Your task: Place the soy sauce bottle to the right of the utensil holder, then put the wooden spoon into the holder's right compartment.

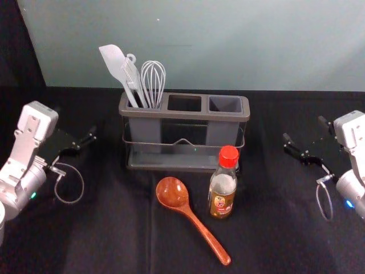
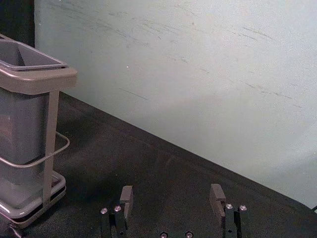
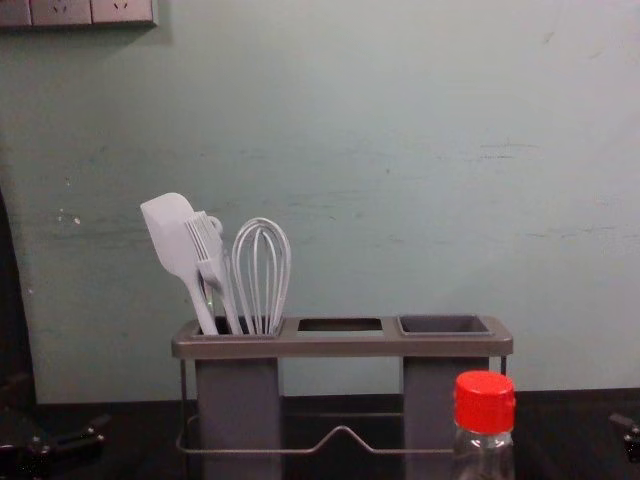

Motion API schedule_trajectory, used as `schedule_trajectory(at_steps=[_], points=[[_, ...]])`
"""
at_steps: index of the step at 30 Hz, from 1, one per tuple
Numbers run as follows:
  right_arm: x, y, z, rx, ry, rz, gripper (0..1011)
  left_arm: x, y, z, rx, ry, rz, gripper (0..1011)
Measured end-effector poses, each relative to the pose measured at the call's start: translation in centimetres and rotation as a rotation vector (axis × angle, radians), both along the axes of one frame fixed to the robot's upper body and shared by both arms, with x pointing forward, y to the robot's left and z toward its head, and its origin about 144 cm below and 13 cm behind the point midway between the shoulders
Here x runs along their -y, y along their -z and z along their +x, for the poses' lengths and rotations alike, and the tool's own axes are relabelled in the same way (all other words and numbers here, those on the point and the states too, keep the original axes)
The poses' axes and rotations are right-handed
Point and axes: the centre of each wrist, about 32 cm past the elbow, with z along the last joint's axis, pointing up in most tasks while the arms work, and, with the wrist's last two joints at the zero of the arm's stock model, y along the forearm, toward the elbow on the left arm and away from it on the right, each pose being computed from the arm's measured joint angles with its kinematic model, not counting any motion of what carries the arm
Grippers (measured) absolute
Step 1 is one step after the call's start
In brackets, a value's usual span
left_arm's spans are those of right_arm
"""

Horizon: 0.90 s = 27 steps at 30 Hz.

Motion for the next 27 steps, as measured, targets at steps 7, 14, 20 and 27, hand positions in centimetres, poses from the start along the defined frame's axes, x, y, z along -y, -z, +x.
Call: schedule_trajectory(at_steps=[7,14,20,27], points=[[0.1,0.0,-0.2,0.018,-0.003,0.001,1000,0.0,0.0,0.0,0.0,0.0,0.0,1005],[0.5,-0.8,-1.3,0.063,-0.002,0.017,1000,0.0,0.0,0.0,0.0,0.0,0.0,1005],[0.7,-1.7,-2.7,0.103,-0.007,0.031,1000,0.0,0.0,0.0,0.0,0.0,0.0,1005],[0.9,-2.5,-4.7,0.137,-0.019,0.059,1000,0.0,0.0,0.0,0.0,0.0,0.0,1005]])
